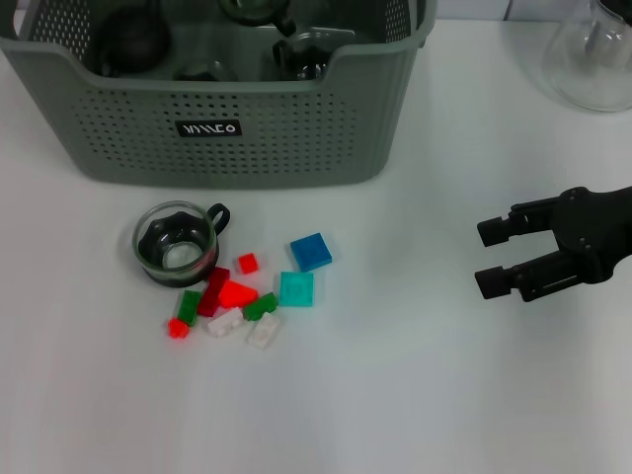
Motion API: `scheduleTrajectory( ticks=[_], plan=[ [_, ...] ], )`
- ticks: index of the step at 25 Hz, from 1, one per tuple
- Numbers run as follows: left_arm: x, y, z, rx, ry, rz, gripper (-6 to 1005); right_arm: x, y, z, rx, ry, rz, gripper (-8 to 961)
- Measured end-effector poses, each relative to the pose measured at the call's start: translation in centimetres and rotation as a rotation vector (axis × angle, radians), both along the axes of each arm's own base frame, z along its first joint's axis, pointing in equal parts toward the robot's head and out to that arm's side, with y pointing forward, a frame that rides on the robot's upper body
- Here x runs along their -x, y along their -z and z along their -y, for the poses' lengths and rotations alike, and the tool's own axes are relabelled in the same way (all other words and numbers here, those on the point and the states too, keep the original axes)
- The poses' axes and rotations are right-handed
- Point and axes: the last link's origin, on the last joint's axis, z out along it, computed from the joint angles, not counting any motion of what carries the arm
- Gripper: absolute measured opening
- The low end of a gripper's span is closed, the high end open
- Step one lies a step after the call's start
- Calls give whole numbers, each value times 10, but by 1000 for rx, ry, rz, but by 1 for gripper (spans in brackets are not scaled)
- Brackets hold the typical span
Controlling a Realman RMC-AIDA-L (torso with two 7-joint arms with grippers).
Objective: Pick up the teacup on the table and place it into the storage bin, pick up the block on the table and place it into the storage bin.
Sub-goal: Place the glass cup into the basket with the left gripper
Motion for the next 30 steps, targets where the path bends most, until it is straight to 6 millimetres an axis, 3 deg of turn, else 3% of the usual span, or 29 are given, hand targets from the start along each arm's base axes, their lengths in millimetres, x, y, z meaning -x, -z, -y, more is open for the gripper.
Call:
scheduleTrajectory(
  ticks=[16, 30],
  plan=[
    [20, 31, 6, -23, 59, -52, 49, -2, 2, -1, -17, 0, -4, 928],
    [24, 35, 8, -11, 67, -70, 70, -4, 3, 0, -23, 3, -3, 928]
  ],
)
